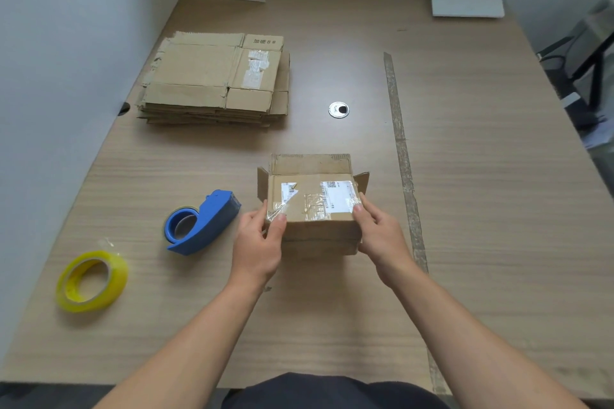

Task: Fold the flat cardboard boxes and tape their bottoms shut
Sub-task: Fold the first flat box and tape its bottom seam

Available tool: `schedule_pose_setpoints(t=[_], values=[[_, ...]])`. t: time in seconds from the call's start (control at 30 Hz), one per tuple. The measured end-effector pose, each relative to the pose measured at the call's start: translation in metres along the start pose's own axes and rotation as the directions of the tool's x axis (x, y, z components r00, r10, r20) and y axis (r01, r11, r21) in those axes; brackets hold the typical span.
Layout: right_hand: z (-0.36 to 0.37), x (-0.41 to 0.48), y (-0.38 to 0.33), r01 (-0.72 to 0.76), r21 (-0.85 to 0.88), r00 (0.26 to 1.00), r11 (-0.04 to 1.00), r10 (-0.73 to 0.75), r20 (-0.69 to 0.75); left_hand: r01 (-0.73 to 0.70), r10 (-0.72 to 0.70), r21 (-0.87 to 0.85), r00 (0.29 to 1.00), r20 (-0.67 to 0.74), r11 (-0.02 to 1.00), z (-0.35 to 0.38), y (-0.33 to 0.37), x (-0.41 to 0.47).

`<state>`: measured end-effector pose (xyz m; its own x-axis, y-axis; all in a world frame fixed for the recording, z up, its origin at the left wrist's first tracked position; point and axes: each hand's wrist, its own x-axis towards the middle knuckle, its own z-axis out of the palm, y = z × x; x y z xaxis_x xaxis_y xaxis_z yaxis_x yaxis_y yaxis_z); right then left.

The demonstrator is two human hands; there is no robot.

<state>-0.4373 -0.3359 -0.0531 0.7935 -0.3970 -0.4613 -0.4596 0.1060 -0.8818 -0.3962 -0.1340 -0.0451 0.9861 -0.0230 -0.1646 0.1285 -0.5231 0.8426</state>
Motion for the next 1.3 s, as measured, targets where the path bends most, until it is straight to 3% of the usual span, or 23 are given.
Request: schedule_pose_setpoints(t=[0.17, 0.33, 0.43, 0.53, 0.73, 0.87, 1.0, 1.17, 1.3], values=[[0.002, -0.004, 0.002, 0.029, -0.007, 0.999, 1.000, -0.028, 0.016, 0.083, -0.085, -0.032, 0.994, -0.062, 0.996, 0.007, -0.004, 0.006], [-0.008, 0.002, -0.005, 0.014, -0.091, 1.000, 0.996, -0.016, -0.018, 0.221, -0.194, -0.328, 0.974, 0.114, 0.918, 0.001, -0.007, 0.007], [-0.012, 0.005, -0.012, -0.006, -0.097, 1.000, 0.995, 0.006, -0.003, 0.052, -0.020, -0.210, 0.989, 0.149, 0.976, -0.006, -0.007, 0.005], [-0.015, 0.005, -0.018, -0.020, -0.094, 0.999, 0.995, 0.024, 0.037, -0.105, 0.107, -0.030, 0.991, 0.078, 0.994, -0.012, -0.002, 0.003], [-0.024, 0.009, -0.027, -0.028, -0.094, 0.997, 0.995, 0.034, 0.070, 0.007, 0.024, -0.175, 0.984, 0.177, 0.985, -0.016, 0.006, 0.001], [-0.016, 0.000, -0.029, -0.028, 0.034, 0.998, 0.999, 0.026, 0.062, -0.002, -0.003, -0.281, 1.000, -0.018, 0.960, -0.004, 0.017, -0.007], [0.005, -0.010, -0.018, 0.008, 0.122, 0.998, 0.993, 0.000, -0.061, -0.136, 0.098, -0.177, 0.973, -0.208, 0.975, 0.007, 0.035, -0.008], [0.007, -0.015, -0.016, 0.084, 0.169, 0.985, 0.982, -0.056, -0.163, -0.164, 0.136, -0.151, 0.974, -0.180, 0.975, 0.001, 0.044, -0.003], [0.008, -0.022, -0.018, 0.183, 0.217, 0.979, 0.959, -0.158, -0.126, -0.161, 0.149, -0.077, 0.979, -0.136, 0.984, -0.003, 0.056, 0.004]])
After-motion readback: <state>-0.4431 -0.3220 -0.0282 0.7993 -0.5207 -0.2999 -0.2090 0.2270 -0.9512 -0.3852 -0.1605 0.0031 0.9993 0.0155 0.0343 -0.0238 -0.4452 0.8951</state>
